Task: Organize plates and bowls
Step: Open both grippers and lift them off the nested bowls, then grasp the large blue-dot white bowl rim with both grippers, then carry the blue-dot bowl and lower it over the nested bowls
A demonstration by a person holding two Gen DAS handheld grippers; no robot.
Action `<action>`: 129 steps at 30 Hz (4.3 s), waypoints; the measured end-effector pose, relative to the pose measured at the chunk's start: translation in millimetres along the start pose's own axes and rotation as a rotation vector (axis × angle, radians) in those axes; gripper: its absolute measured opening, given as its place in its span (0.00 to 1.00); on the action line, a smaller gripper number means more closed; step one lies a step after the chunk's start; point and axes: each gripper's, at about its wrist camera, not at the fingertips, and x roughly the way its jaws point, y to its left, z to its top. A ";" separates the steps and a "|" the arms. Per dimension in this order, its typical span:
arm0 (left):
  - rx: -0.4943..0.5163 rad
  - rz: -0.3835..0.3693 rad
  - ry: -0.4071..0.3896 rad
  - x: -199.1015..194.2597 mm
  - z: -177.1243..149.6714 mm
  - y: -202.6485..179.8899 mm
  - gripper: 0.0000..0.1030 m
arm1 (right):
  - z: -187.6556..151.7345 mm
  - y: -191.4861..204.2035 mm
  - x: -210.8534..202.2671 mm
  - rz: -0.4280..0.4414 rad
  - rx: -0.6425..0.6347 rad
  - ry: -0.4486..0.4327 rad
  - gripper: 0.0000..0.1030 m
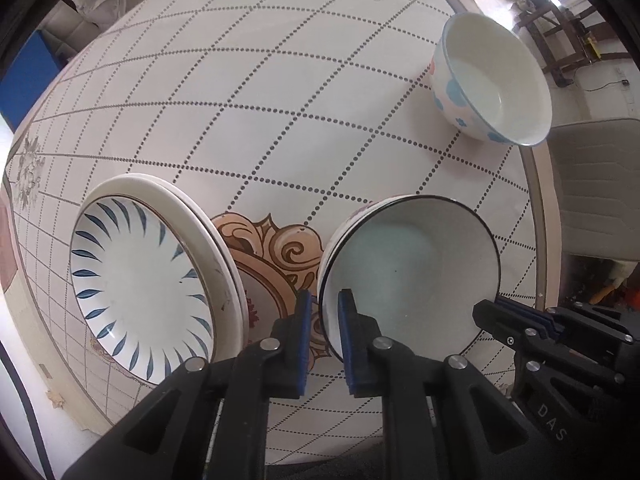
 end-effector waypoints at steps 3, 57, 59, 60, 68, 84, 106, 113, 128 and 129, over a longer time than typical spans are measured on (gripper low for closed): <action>-0.020 0.013 -0.077 -19.1 -7.2 4.2 0.28 | -4.5 1.6 -4.7 -0.009 -0.031 -0.025 0.08; 0.087 -0.202 0.020 16.5 162.4 -78.7 0.08 | 143.2 -99.6 -37.2 -0.011 0.152 -0.122 0.06; 0.087 -0.201 0.011 13.5 160.8 -76.7 0.08 | 143.2 -101.3 -37.1 -0.004 0.168 -0.115 0.06; 0.092 -0.197 0.010 12.9 157.5 -76.4 0.08 | 143.0 -100.3 -37.3 -0.011 0.160 -0.116 0.06; 0.083 -0.185 -0.019 -8.0 143.0 -62.3 0.08 | 141.7 -88.4 -44.5 -0.015 0.139 -0.125 0.06; 0.061 -0.186 -0.090 -88.6 69.7 -6.1 0.08 | 88.6 -32.1 -102.4 0.062 0.064 -0.204 0.06; 0.042 -0.141 0.032 -26.2 1.7 -4.9 0.08 | 1.2 -1.1 -25.5 0.014 0.000 -0.077 0.06; 0.035 -0.135 0.045 -16.9 2.5 -8.7 0.08 | 2.9 -0.4 -17.9 0.021 0.008 -0.062 0.06; 0.013 -0.138 0.063 -4.9 2.4 -1.3 0.08 | 8.3 6.1 -12.0 -0.003 -0.018 -0.039 0.06; 0.014 -0.139 0.064 -4.8 2.5 -0.8 0.08 | 8.5 5.4 -12.0 -0.003 -0.019 -0.038 0.06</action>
